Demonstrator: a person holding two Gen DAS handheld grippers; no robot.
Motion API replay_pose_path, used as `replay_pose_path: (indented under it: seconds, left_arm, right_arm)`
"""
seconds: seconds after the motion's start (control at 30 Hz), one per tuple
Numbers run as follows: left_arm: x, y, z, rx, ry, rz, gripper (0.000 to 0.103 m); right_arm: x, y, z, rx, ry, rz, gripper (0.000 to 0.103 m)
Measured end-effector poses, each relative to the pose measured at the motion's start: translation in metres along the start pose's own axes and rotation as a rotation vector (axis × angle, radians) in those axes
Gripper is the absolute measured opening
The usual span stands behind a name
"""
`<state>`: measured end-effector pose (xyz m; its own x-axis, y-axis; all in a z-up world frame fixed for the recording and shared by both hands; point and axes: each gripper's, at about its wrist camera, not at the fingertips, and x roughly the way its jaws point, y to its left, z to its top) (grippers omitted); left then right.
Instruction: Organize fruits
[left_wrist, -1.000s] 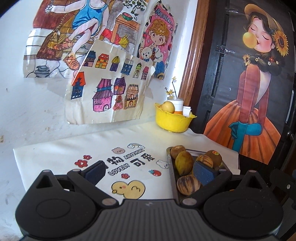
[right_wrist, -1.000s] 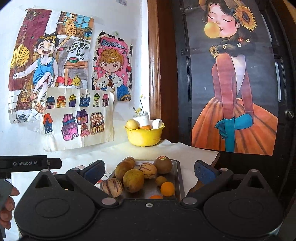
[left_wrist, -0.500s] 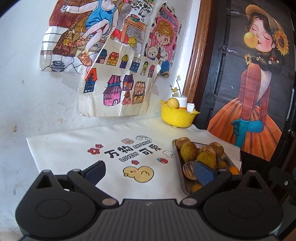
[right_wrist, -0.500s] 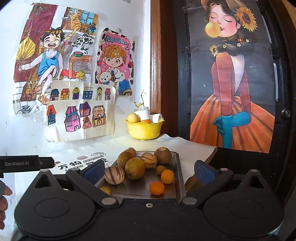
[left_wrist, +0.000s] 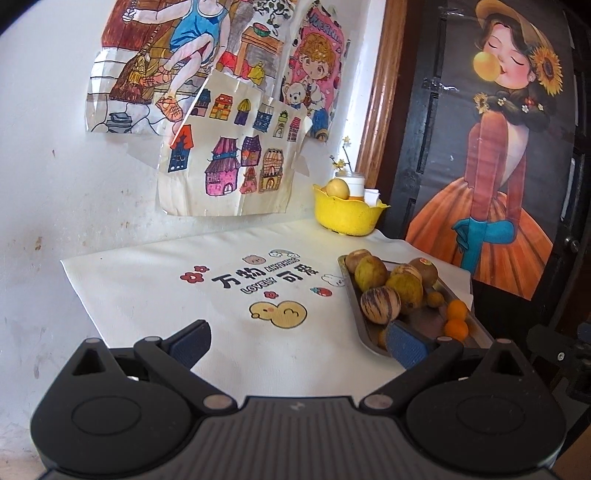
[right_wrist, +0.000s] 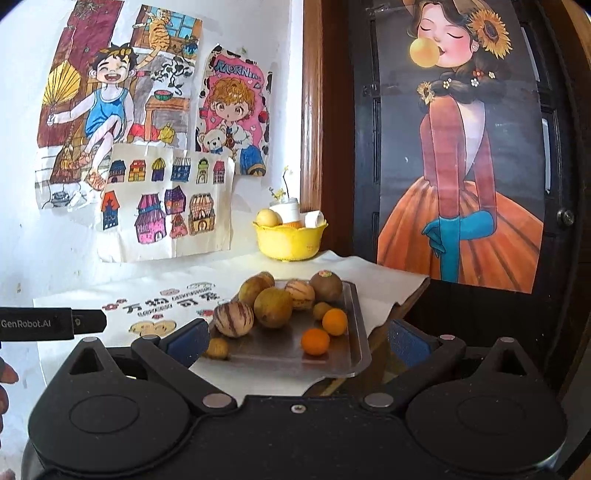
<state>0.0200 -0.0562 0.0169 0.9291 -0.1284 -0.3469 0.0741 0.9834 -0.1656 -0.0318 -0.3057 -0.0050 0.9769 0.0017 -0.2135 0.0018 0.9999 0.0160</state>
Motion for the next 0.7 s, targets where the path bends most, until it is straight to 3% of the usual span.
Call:
replay_pose_path:
  seconds: [0.7]
  left_arm:
    - [-0.011,0.011,-0.029,0.031,-0.009,-0.038,0.103]
  right_arm:
    - [-0.001,0.011,-0.036,0.024,0.039,0.002,0.102]
